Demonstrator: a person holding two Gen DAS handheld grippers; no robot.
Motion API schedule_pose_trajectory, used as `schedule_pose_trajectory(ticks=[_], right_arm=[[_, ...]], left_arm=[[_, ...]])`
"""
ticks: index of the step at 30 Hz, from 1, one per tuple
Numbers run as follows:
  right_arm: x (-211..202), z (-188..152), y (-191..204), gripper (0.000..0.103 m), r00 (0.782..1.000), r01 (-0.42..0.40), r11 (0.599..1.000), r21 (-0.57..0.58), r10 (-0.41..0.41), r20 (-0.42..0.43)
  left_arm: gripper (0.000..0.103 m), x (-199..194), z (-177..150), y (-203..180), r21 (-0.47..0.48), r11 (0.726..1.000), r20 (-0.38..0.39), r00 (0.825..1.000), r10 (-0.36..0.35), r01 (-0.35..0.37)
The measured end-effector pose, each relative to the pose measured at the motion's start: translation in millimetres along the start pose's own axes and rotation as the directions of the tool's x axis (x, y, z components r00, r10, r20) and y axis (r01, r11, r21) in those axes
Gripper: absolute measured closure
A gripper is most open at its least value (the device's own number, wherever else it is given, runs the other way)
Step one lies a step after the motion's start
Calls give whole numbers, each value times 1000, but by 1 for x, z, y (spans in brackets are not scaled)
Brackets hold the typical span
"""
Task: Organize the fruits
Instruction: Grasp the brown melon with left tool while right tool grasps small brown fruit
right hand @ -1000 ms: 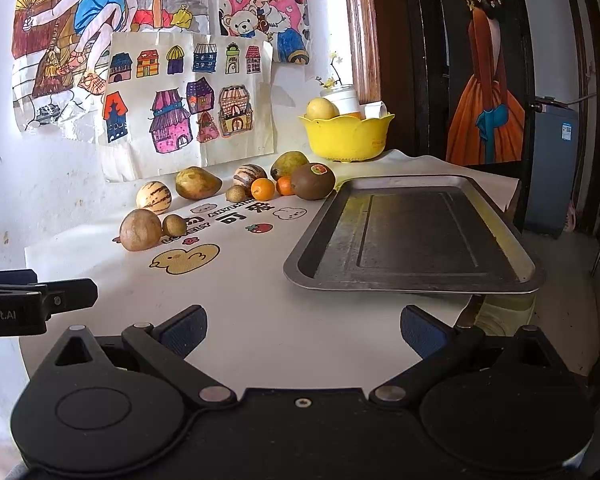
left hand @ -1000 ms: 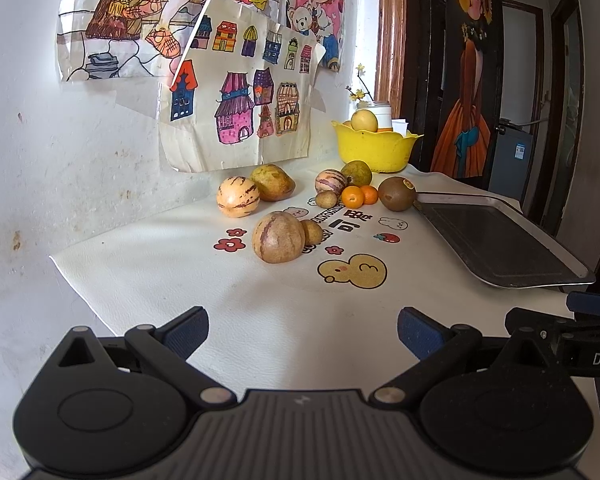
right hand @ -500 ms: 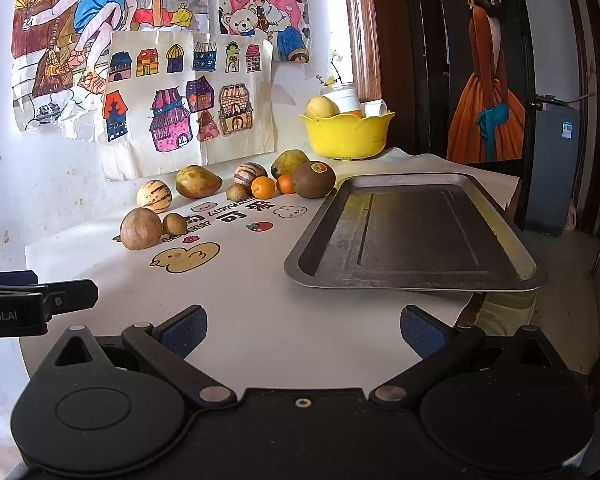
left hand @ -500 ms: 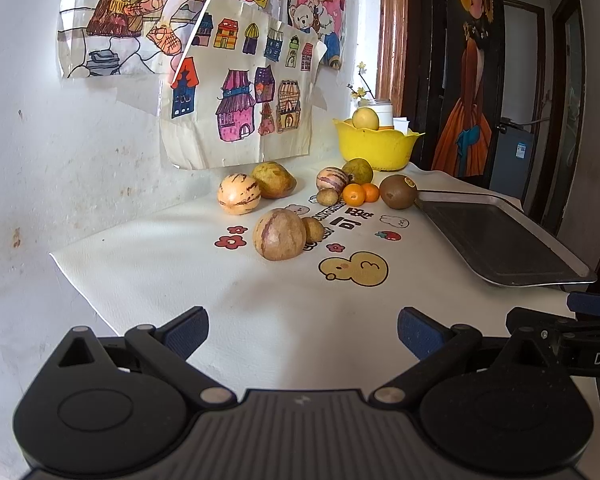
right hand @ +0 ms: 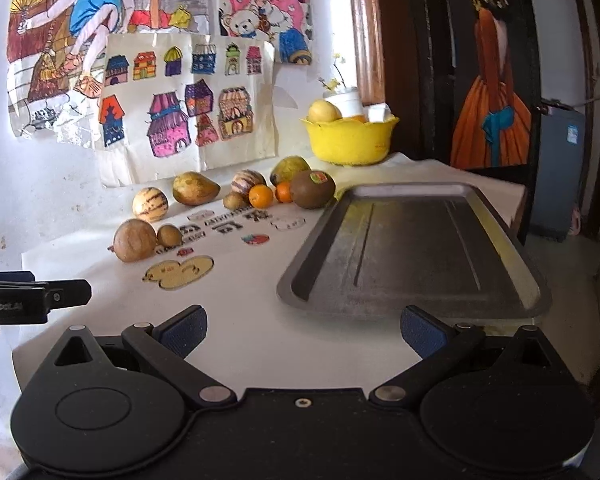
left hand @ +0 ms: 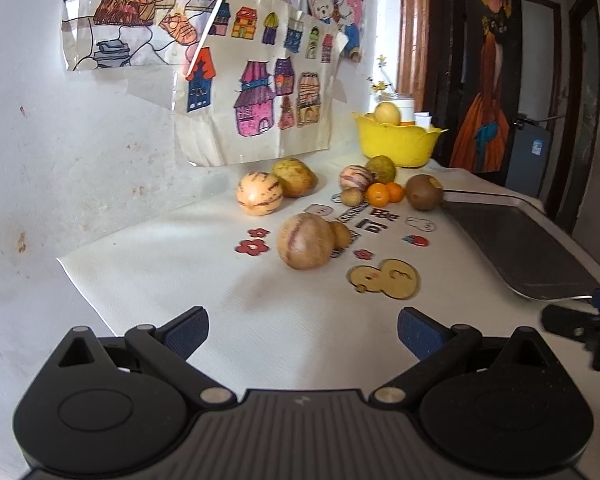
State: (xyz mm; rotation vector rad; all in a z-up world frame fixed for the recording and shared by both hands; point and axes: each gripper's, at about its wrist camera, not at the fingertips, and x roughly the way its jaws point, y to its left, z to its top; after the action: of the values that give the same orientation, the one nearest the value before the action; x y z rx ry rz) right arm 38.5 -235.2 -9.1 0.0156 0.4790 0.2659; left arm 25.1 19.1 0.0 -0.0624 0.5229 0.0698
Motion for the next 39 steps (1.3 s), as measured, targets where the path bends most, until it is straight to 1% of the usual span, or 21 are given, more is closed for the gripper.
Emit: schedule_pose_trajectory(ticks=[4, 8, 11, 14, 17, 21, 23, 27, 31, 35, 37, 39], right_arm=[[5, 16, -8, 0, 999, -38, 999, -29, 39, 16], [14, 40, -17, 0, 996, -88, 995, -40, 89, 17], [22, 59, -23, 0, 990, -143, 987, -69, 144, 4], [29, 76, -26, 0, 985, -170, 975, -140, 171, -10], [36, 90, -27, 0, 983, -181, 965, -189, 179, -26], [50, 104, -29, 0, 974, -224, 955, -193, 216, -60], [60, 111, -28, 0, 963, -266, 948, -173, 254, -86], [89, 125, -22, 1, 931, -347, 933, -95, 330, -157], [122, 137, -10, 1, 898, -394, 919, -11, 383, -216], [152, 142, 9, 6, 866, -430, 902, 31, 422, -268], [166, 143, 17, 10, 845, -450, 891, 57, 445, -295], [180, 142, 24, 14, 829, -456, 886, 87, 458, -320]], left_arm=[[0, 10, 11, 7, -5, 1000, -3, 1000, 7, -7], [0, 18, 22, 9, 10, 1000, 8, 1000, 4, -4], [0, 24, 29, 7, 36, 999, 15, 1000, -4, 3], [0, 29, 36, 7, 52, 999, 21, 1000, -12, 11], [0, 33, 40, 8, 63, 998, 21, 999, -26, 24], [1, 42, 43, 8, 76, 996, 1, 999, -40, 40], [1, 47, 44, 6, 81, 996, -10, 999, -39, 39], [1, 56, 45, 4, 82, 996, -30, 999, -41, 44], [2, 64, 46, 2, 95, 994, -43, 998, -53, 57], [4, 75, 49, 3, 86, 995, -72, 997, -40, 46], [9, 81, 50, 5, 69, 997, -94, 995, -38, 45], [13, 85, 51, 7, 48, 998, -98, 994, -39, 44]])
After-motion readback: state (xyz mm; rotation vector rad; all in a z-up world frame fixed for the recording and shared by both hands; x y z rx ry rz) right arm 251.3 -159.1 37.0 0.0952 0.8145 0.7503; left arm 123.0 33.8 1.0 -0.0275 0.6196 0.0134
